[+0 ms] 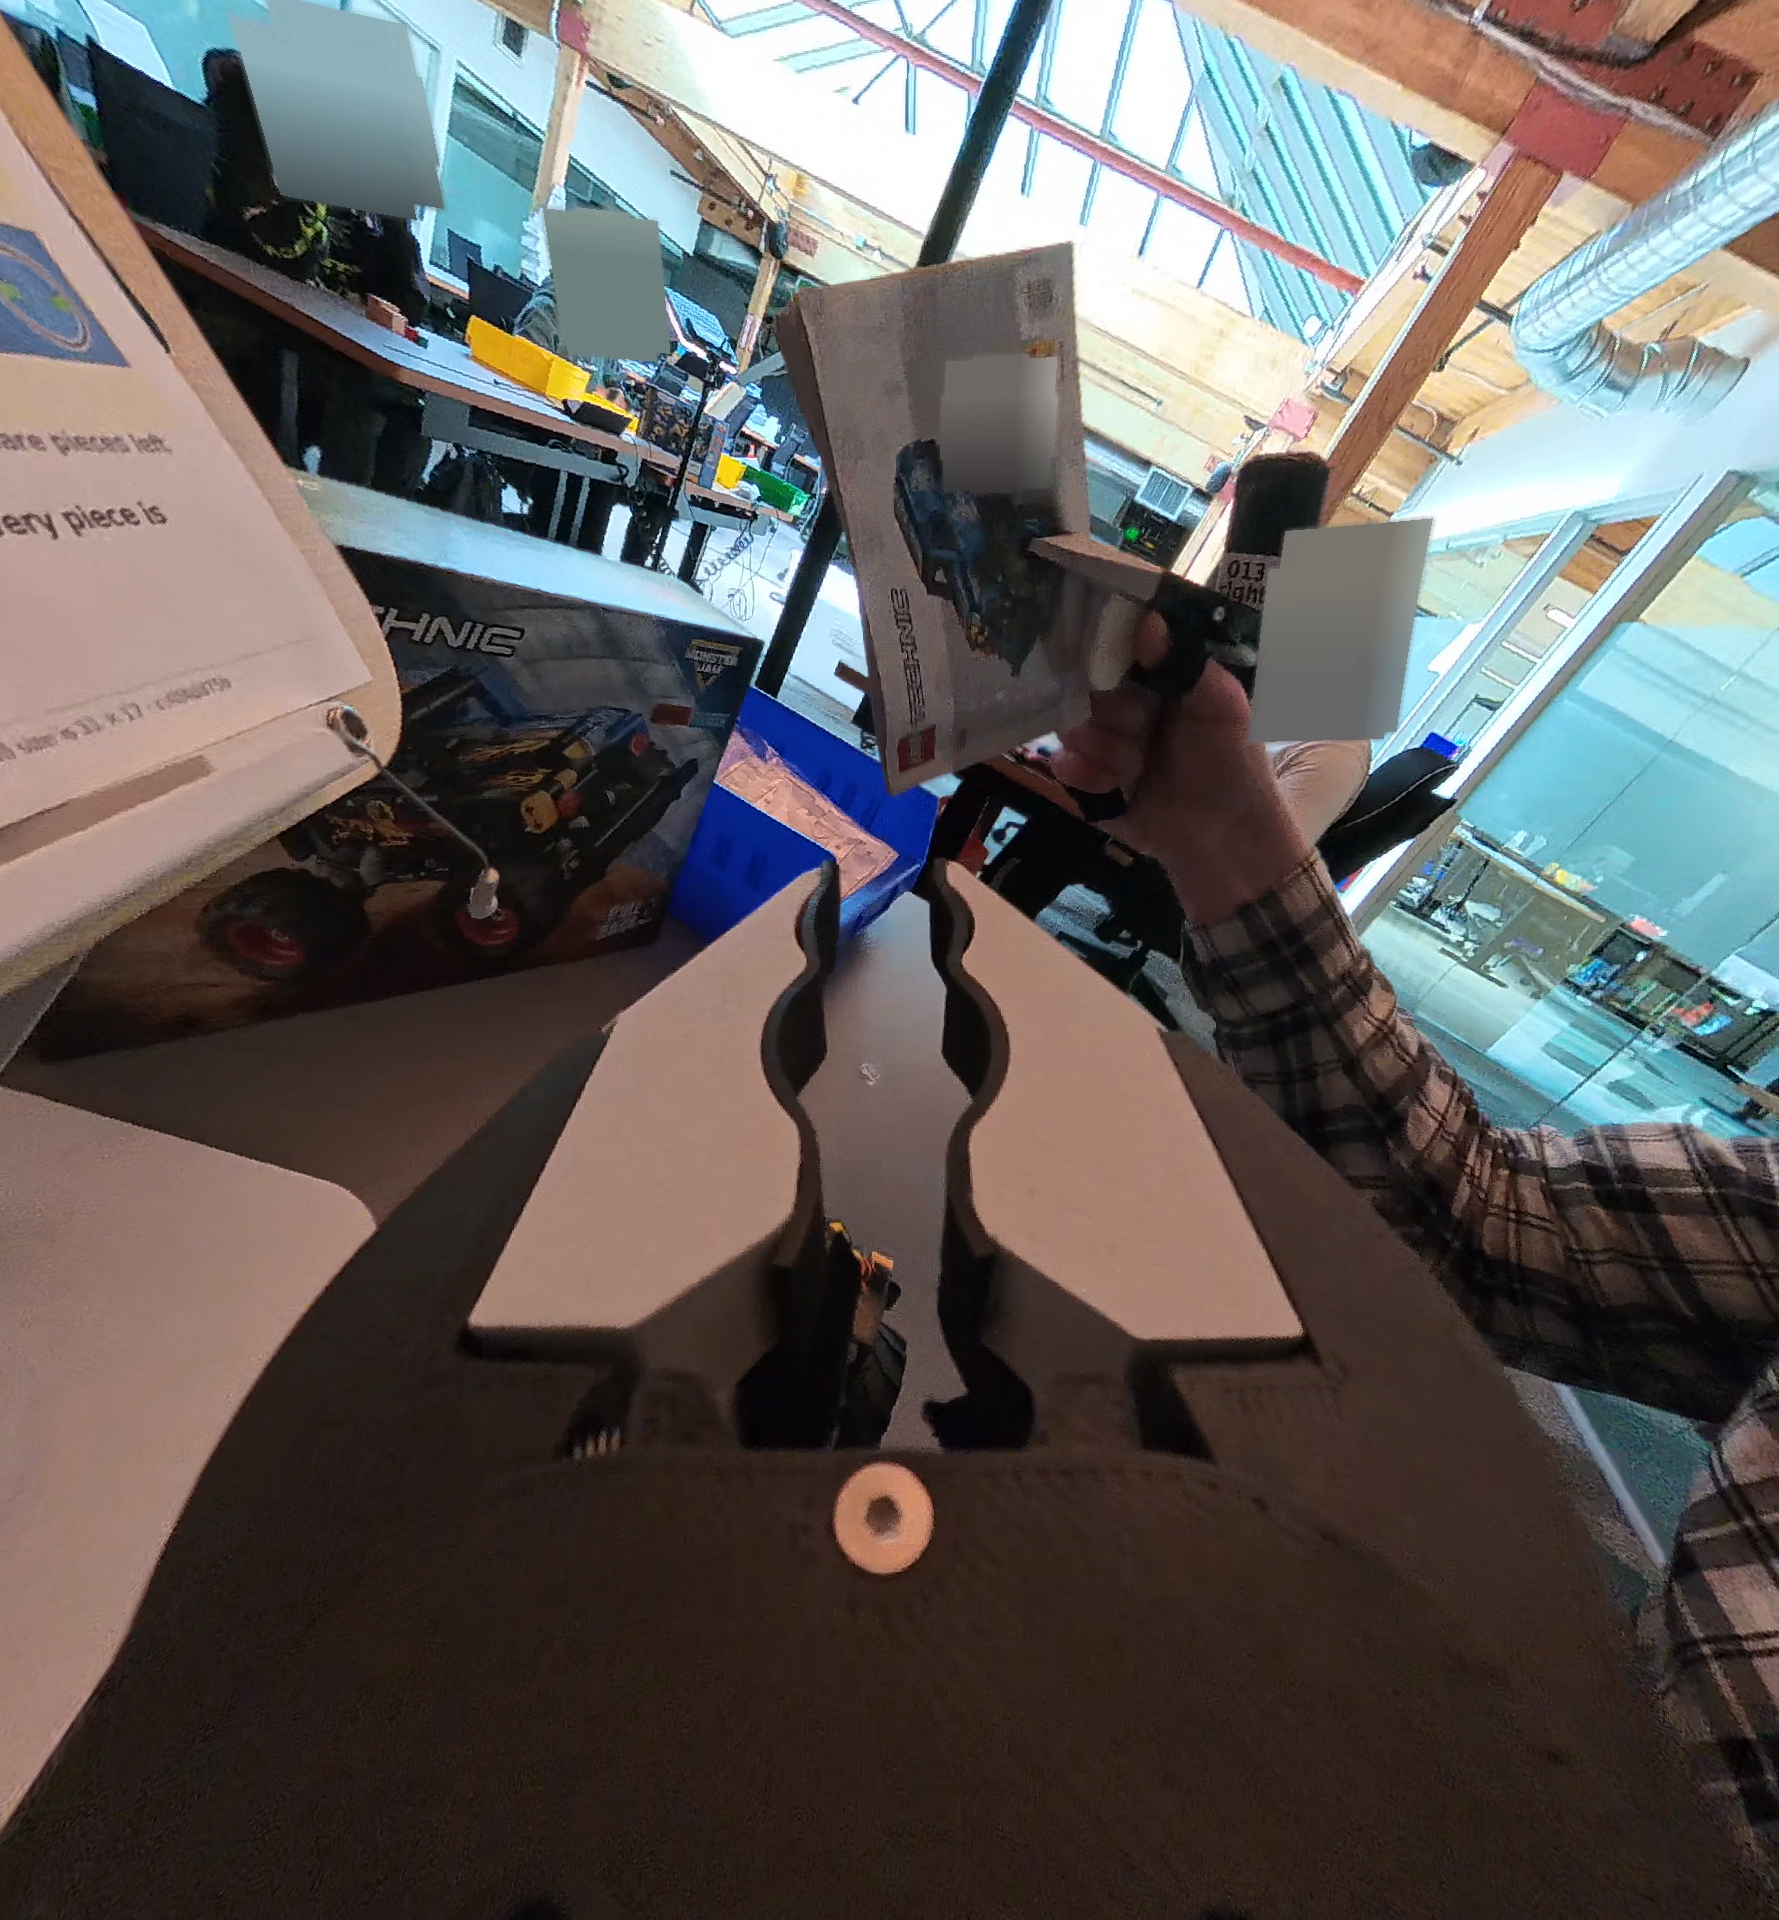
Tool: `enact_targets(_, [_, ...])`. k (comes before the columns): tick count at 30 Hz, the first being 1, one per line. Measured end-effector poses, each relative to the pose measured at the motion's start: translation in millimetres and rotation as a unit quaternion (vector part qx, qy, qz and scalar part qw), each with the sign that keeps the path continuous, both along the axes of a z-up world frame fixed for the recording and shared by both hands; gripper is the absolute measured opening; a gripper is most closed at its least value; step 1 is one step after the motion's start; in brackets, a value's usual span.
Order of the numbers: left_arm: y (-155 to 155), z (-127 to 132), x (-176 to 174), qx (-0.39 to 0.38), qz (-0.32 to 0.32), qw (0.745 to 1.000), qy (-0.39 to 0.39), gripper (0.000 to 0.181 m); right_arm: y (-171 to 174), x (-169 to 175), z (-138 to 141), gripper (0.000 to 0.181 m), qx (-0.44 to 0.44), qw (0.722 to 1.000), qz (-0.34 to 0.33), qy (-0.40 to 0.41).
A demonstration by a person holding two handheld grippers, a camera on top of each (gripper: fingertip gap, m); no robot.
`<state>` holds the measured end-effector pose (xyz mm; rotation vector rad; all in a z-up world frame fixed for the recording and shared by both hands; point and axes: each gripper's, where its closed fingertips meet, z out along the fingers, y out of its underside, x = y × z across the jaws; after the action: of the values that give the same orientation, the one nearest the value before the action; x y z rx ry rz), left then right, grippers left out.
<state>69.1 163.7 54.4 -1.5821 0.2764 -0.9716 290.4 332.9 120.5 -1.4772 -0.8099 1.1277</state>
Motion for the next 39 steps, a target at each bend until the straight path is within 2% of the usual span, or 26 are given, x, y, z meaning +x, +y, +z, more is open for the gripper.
enact_targets(2, [3, -5, -2, -0.007, 0.007, 1.0, 0.001, 0.015, 35, 29, -9, 0.001, -0.02, 0.998, -0.052, 0.003])
enact_targets(4, [5, -8, -2, -0.01, 0.008, 1.0, 0.005, 0.015, 61, 45, -29, 0.001, -0.055, 0.996, -0.075, -0.003])
enact_targets(9, [9, -17, -2, -0.022, 0.009, 1.0, 0.009, 0.013, 97, 41, -113, 0.002, -0.169, 0.982, -0.068, -0.057])
enact_targets(13, [9, -13, -7, -0.009, 0.022, 1.0, 0.013, 0.008, 116, 40, -161, 0.004, -0.237, 0.962, -0.092, -0.098])
enact_targets(15, [9, -12, -12, -0.006, 0.032, 0.999, 0.021, 0.008, 128, 52, -169, 0.019, -0.213, 0.957, -0.145, -0.133])
enact_targets(16, [9, -11, -14, -0.005, 0.035, 0.999, 0.021, 0.008, 131, 59, -167, 0.03, -0.194, 0.954, -0.173, -0.149])
enact_targets(18, [9, -10, -17, -0.003, 0.04, 0.999, 0.019, 0.008, 132, 67, -160, 0.04, -0.143, 0.949, -0.208, -0.188])
enact_targets(19, [9, -10, -18, -0.003, 0.04, 0.999, 0.018, 0.008, 129, 67, -154, 0.028, -0.113, 0.949, -0.215, -0.203])
enact_targets(22, [10, -12, -20, -0.007, 0.042, 0.999, 0.017, 0.008, 121, 65, -141, 0.028, -0.035, 0.934, -0.241, -0.262])
enact_targets(23, [10, -13, -21, -0.008, 0.043, 0.999, 0.017, 0.008, 117, 61, -138, 0.024, -0.008, 0.932, -0.238, -0.275])
enact_targets(24, [10, -13, -21, -0.008, 0.043, 0.999, 0.017, 0.008, 111, 53, -140, 0.012, 0.002, 0.933, -0.217, -0.288])
enact_targets(25, [10, -13, -21, -0.008, 0.044, 0.999, 0.019, 0.008, 106, 46, -150, 0.003, -0.008, 0.931, -0.194, -0.308])
enact_targets(30, [10, -12, -23, -0.006, 0.051, 0.998, 0.033, 0.008, 102, 37, -222, 0.0, -0.075, 0.897, -0.123, -0.417])
enact_targets(32, [9, -13, -24, -0.007, 0.054, 0.998, 0.038, 0.009, 98, 42, -248, 0.0, -0.085, 0.866, -0.107, -0.48])
enact_targets(37, [10, -13, -31, -0.008, 0.061, 0.997, 0.036, 0.009, 111, 54, -265, 0.0, -0.057, 0.813, -0.119, -0.568])
enact_targets(39, [10, -13, -35, -0.008, 0.068, 0.997, 0.038, 0.01, 117, 58, -279, 0.0, -0.067, 0.809, -0.114, -0.573])
